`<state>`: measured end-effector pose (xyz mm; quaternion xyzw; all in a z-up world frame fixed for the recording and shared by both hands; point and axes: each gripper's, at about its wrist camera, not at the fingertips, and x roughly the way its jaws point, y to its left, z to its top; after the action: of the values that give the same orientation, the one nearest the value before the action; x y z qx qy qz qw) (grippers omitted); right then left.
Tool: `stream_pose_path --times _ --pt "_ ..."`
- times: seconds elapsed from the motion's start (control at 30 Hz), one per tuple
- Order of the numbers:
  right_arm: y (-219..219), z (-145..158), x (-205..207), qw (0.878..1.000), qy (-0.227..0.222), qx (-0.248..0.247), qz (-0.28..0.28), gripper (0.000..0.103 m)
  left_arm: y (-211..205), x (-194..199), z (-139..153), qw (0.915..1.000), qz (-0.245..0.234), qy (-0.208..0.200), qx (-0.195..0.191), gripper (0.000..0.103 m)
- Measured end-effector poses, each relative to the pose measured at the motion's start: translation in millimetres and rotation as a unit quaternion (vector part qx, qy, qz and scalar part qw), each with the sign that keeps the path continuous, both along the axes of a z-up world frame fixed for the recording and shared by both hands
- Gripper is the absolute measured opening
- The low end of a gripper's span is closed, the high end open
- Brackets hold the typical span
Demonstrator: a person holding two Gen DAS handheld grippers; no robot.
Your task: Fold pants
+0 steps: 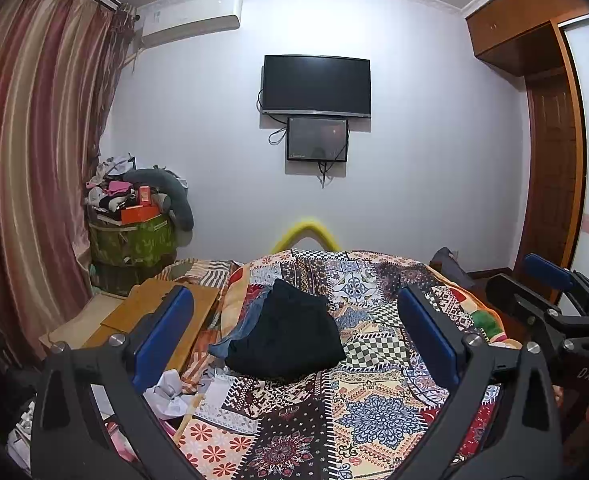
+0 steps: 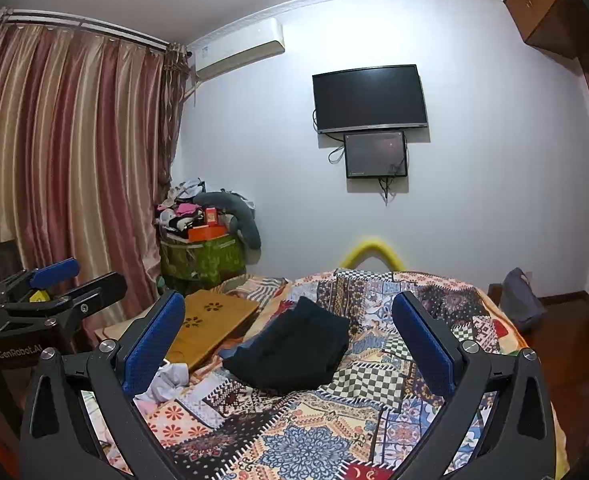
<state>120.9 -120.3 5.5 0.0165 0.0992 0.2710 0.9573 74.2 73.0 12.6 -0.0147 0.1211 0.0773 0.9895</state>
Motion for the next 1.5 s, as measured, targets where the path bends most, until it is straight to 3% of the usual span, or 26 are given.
stream_pose_path --times 1.5 --pt "-1.2 8.7 -7.4 1.0 0.002 0.009 -0.012 0.103 5.2 -0.7 -3.7 0.9997 -0.023 -0.002 -0.008 0.103"
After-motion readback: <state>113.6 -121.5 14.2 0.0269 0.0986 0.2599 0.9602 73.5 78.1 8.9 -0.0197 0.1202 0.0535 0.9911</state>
